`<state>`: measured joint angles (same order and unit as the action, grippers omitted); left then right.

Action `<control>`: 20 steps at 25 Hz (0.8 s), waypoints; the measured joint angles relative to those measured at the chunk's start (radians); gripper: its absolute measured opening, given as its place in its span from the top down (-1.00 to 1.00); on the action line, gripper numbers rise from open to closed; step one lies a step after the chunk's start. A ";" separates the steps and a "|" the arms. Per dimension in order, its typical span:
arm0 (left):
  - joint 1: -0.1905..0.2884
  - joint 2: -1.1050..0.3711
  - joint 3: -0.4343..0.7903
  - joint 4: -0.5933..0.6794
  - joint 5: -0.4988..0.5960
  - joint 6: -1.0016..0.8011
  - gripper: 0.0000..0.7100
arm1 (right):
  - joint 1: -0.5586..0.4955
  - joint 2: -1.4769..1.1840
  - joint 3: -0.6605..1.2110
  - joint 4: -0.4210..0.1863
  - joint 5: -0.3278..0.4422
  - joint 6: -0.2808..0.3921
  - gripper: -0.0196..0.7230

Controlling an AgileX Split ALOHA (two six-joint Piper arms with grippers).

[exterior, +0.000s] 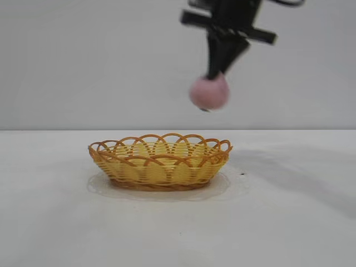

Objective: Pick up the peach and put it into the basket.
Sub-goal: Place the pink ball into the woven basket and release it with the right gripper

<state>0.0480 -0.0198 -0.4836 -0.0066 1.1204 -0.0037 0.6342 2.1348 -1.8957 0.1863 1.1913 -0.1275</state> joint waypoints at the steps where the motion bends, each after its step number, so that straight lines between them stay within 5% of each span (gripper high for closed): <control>1: 0.000 0.000 0.000 0.000 0.000 0.000 -0.19 | 0.010 0.013 0.000 0.000 0.002 0.000 0.95; 11: 0.000 0.000 0.000 0.000 0.000 0.000 -0.19 | 0.030 0.127 0.000 0.009 0.034 0.000 0.95; 17: 0.000 0.000 0.000 0.000 0.000 0.000 -0.19 | 0.031 0.127 0.000 0.013 0.034 0.000 0.11; 20: 0.000 0.000 0.000 0.000 0.000 0.000 -0.19 | 0.031 0.127 0.000 0.013 0.034 0.000 -0.01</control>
<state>0.0480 -0.0198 -0.4836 -0.0066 1.1204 -0.0037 0.6655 2.2621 -1.8957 0.1991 1.2252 -0.1275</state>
